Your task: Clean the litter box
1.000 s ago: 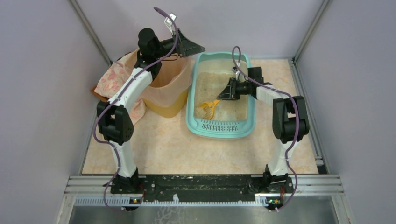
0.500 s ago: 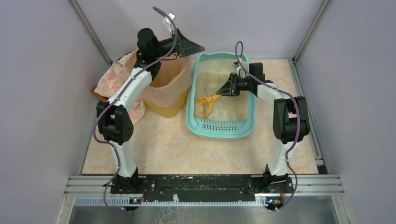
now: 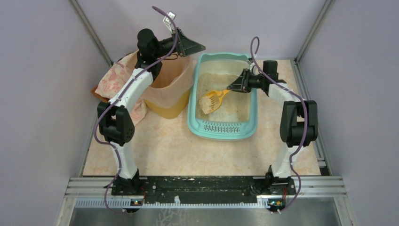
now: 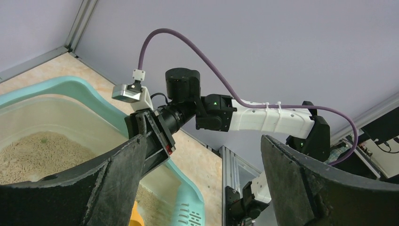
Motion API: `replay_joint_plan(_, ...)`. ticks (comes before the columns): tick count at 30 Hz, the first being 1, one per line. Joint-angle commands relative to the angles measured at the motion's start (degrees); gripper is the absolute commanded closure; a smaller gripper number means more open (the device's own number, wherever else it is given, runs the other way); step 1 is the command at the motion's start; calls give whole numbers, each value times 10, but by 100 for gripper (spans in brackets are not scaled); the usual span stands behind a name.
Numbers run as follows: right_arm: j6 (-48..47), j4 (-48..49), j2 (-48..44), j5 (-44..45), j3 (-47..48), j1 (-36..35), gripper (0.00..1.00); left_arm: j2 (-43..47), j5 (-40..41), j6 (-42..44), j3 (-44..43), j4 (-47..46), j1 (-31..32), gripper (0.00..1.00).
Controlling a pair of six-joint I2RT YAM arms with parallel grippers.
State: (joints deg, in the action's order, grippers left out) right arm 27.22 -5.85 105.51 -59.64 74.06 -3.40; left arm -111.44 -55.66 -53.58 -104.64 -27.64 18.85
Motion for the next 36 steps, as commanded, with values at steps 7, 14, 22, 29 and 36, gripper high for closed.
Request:
replay_joint_plan(7,33,47,-63,-25,17,67,100,-21,-7,-15,-20,-34,-3,5)
replay_joint_plan(14,77,119,-69,-39,-5,82,100,-30,-6,-26,-28,-45,-4,5)
replay_joint_plan(22,117,171,-81,-48,-32,102,100,-23,-7,-25,-17,-45,-6,5)
replay_joint_plan(29,304,429,-96,-65,-144,173,100,-16,-6,-28,-12,-45,-8,5)
replay_joint_plan(36,137,209,-111,-38,-96,118,100,-16,-5,-31,-11,-50,-9,6)
